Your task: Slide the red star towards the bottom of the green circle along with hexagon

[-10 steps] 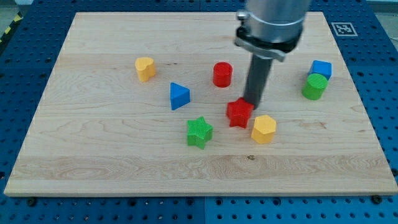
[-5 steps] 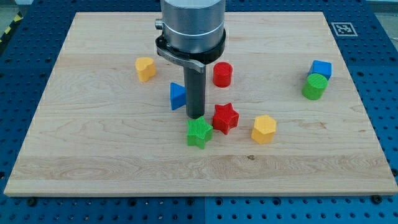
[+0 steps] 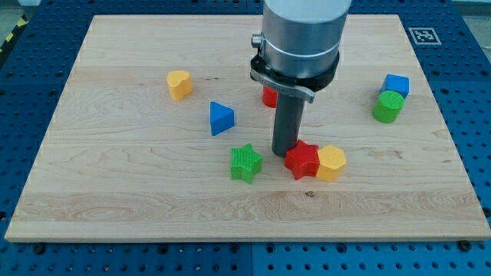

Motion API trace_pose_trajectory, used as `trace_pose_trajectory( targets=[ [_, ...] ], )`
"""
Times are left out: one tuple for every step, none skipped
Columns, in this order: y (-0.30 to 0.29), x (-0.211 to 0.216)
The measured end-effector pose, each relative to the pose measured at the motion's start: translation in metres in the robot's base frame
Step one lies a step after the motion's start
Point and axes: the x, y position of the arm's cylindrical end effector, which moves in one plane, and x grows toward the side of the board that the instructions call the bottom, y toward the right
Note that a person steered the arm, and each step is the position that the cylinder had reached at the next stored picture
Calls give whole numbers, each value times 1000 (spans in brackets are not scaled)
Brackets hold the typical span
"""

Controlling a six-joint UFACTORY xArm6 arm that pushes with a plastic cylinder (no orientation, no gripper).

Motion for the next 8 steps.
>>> trace_pose_trajectory(
  targets=[
    [0, 9],
    [-1, 21],
    [-12, 36],
    [-19, 46],
    [-18, 47],
    [20, 44],
    [42, 41],
    [55, 41]
  ],
)
